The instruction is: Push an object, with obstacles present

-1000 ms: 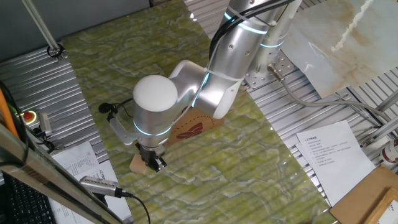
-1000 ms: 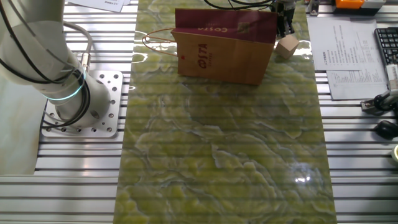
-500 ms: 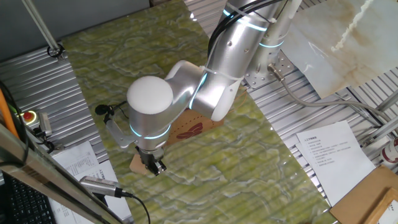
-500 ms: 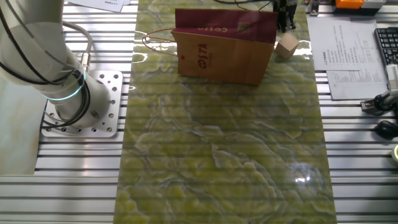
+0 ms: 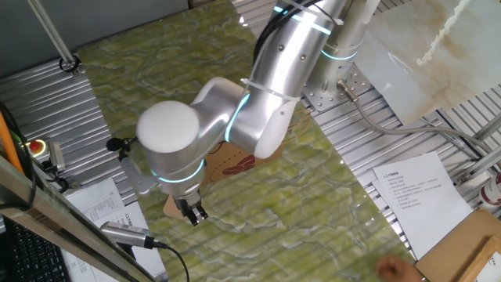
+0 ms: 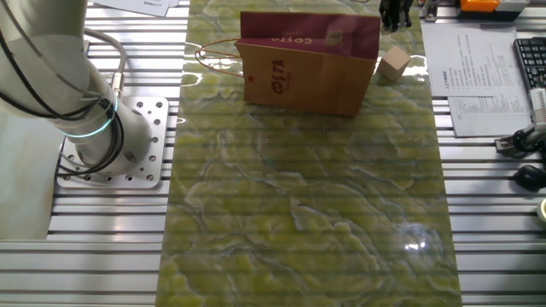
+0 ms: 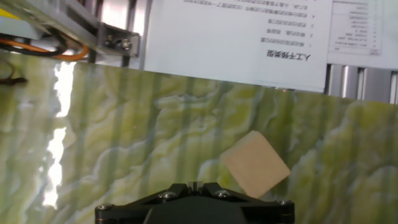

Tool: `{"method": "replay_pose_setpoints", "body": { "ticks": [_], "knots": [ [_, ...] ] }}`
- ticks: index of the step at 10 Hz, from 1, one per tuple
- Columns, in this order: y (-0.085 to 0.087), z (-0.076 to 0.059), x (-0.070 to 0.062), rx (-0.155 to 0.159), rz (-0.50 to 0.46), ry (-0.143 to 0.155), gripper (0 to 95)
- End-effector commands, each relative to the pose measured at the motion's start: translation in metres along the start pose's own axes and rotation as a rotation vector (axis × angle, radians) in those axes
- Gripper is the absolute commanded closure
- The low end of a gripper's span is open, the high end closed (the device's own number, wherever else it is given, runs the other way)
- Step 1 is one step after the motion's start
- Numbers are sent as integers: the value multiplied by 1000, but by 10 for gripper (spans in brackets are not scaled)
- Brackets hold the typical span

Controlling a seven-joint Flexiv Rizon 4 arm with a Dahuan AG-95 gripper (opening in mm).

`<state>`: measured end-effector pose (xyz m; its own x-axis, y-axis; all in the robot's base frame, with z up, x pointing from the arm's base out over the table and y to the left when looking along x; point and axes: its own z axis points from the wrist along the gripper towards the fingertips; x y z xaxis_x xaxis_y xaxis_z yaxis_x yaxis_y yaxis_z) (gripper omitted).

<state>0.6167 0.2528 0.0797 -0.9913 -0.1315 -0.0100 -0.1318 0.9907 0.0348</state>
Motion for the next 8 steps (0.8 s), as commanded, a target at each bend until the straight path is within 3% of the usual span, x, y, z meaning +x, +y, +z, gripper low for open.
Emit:
{"method": "replay_pose_setpoints", "body": {
  "ticks": [1,6,8],
  "knots": [
    [7,-13,0,-11,9,53,950],
    [8,-20,2,-30,-13,126,950],
    [8,-26,3,-38,-81,161,950]
  ]
}}
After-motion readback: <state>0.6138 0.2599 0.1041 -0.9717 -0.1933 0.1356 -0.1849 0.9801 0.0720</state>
